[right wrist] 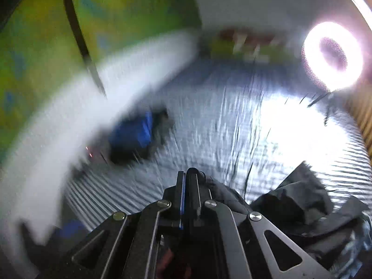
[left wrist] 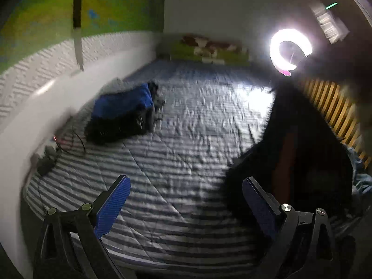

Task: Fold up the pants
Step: 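Close the right tool on the black garment and lift it, then grasp the pink-trimmed edge with the left tool while the right tool holds the garment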

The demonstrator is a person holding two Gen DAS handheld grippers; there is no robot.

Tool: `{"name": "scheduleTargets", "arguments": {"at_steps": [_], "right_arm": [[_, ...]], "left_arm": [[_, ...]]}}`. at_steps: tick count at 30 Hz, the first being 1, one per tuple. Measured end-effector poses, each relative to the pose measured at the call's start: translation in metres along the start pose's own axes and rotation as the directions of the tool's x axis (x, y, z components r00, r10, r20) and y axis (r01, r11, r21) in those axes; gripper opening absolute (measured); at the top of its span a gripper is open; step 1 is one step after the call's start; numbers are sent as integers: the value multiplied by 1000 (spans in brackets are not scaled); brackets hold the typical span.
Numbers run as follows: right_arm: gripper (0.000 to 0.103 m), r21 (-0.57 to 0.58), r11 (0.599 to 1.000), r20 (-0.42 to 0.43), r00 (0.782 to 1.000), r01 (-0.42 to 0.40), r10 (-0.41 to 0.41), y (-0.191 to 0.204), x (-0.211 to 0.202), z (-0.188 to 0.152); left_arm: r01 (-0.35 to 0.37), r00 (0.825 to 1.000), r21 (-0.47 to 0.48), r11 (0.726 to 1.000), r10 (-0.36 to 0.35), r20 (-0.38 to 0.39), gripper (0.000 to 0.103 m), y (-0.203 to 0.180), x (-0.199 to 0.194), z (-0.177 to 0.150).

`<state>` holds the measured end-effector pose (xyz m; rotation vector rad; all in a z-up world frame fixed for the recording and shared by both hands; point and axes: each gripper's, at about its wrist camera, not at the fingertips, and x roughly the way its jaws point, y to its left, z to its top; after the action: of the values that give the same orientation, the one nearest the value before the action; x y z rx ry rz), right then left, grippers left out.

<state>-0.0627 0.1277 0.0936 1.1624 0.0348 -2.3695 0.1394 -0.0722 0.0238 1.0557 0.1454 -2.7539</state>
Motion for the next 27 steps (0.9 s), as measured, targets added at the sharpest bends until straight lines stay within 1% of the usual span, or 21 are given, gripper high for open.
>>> {"name": "scheduleTargets", "arguments": {"at_steps": [1, 2, 3, 4, 5, 6, 8, 10, 11, 12, 13, 15, 16, 18, 21, 23, 25, 27], "right_arm": [[3, -33, 999, -71, 997, 3, -5, 3, 34, -3], [4, -36, 999, -142, 989, 37, -42, -3, 72, -11], [6, -22, 999, -176, 983, 49, -52, -9, 90, -18], [6, -7, 999, -206, 978, 39, -40, -17, 102, -23], [10, 19, 1000, -234, 972, 23, -18, -27, 111, -29], [13, 31, 999, -240, 971, 10, -3, -28, 113, -31], [36, 53, 998, -223, 973, -39, 50, -36, 97, -35], [47, 77, 993, -195, 975, -91, 105, -44, 81, -36], [48, 86, 990, -171, 977, -114, 127, -47, 69, -37], [48, 94, 988, -154, 979, -119, 133, -52, 59, -38], [48, 101, 988, -143, 981, -120, 134, -51, 58, -39], [48, 116, 984, -106, 984, -133, 145, -55, 35, -41], [48, 116, 984, -90, 986, -133, 144, -57, 26, -47], [51, 106, 989, -70, 991, -107, 115, -56, 11, -70], [51, 74, 996, -97, 993, -58, 65, -52, 6, -110], [51, 26, 999, -148, 988, -30, 33, -42, 16, -137], [51, -34, 999, -170, 985, 9, -15, -32, 28, -154], [51, -113, 992, -174, 982, 49, -68, -23, 40, -166]], "left_arm": [[4, 1000, 2, 1000, -4, -24, 99, -2, 9, -2], [6, 999, 7, 1000, -6, -49, 99, -5, 20, -4], [4, 997, 16, 1000, -3, -71, 99, -5, 31, -6], [0, 996, 26, 1000, 3, -87, 99, -6, 39, -8], [-6, 995, 34, 999, 9, -102, 99, -4, 48, -10], [-6, 993, 31, 1000, 10, -115, 99, -3, 56, -11], [11, 989, 3, 1000, -11, -150, 99, 0, 72, -11], [52, 984, -26, 998, -56, -167, 99, 2, 82, -12], [69, 983, -28, 997, -72, -168, 99, 0, 83, -12], [85, 982, -17, 996, -87, -166, 99, -4, 82, -12], [98, 982, -2, 995, -97, -165, 99, -9, 80, -14], [124, 981, 39, 991, -117, -157, 99, -22, 71, -16], [141, 980, 62, 988, -130, -153, 99, -29, 66, -18], [158, 979, 109, 981, -141, -150, 99, -43, 58, -21], [191, 973, 168, 967, -164, -162, 99, -64, 51, -27], [216, 964, 190, 958, -178, -197, 99, -79, 58, -32], [204, 964, 215, 955, -158, -214, 99, -89, 68, -37], [168, 967, 234, 958, -114, -229, 99, -97, 80, -40]]}}
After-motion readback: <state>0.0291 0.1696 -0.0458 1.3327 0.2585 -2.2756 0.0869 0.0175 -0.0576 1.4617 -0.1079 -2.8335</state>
